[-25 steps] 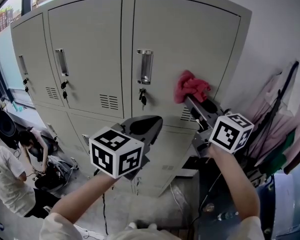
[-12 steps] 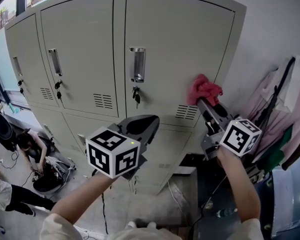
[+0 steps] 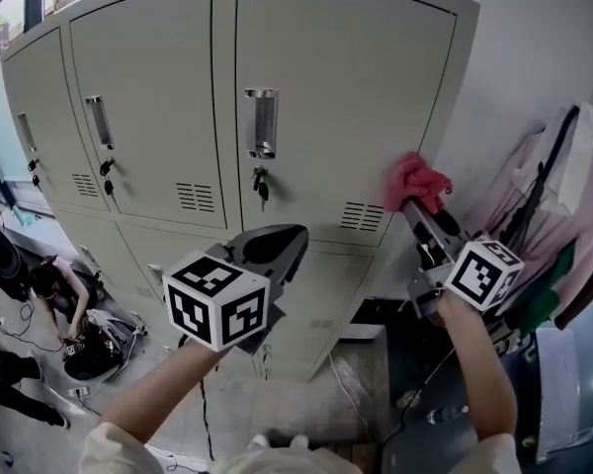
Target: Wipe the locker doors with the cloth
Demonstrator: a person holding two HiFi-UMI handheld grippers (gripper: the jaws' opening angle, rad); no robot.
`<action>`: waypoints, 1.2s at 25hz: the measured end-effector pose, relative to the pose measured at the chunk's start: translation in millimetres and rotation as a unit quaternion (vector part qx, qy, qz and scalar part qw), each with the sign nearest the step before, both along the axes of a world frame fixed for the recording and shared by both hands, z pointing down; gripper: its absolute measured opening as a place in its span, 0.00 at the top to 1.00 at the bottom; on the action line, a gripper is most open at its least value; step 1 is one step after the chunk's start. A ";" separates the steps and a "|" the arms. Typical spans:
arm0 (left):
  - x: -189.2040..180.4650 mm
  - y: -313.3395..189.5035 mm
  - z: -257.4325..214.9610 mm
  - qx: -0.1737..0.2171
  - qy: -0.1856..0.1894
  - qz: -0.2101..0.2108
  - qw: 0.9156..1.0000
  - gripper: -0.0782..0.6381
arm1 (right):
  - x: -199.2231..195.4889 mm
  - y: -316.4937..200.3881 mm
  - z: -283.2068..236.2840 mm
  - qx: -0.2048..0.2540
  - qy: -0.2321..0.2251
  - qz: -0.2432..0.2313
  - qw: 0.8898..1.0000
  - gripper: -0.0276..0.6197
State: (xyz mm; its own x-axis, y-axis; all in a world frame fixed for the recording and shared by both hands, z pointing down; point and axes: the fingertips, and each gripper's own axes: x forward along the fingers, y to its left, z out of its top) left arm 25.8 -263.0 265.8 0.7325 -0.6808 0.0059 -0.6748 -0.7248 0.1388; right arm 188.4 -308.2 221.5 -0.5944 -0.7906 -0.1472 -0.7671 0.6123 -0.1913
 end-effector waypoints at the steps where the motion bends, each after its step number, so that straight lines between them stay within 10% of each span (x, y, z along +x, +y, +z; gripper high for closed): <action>1: 0.0 0.0 0.3 0.000 0.001 0.000 1.000 0.88 | 1.8 0.1 0.8 -0.001 0.001 0.002 1.000 0.78; 9: -0.7 2.9 4.6 -0.003 0.004 0.001 1.000 0.88 | -5.8 13.5 -0.6 0.008 0.022 -0.007 1.000 0.79; 13: -4.6 3.7 5.1 -0.003 0.007 -0.003 1.000 0.88 | -7.5 26.5 -8.5 0.054 0.131 0.036 0.989 0.79; 17: -6.6 5.5 6.3 -0.004 0.009 -0.003 1.000 0.88 | -15.0 37.4 -20.6 0.143 0.337 0.118 0.923 0.80; 22: -5.9 7.6 6.7 -0.002 0.012 -0.001 1.000 0.88 | -28.9 38.0 -30.7 0.201 0.473 0.163 0.842 0.80; 30: -8.7 8.0 8.1 -0.002 0.013 -0.002 1.000 0.88 | -36.4 12.5 -24.6 0.194 0.521 0.180 0.812 0.80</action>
State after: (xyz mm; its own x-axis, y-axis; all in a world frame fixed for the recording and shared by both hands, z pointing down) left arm 17.1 -255.0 273.9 0.7300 -0.6834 -0.0105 -0.6734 -0.7217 0.1604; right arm 152.0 -295.7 196.8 -0.2964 -0.9550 0.0067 -0.5321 0.1710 0.8292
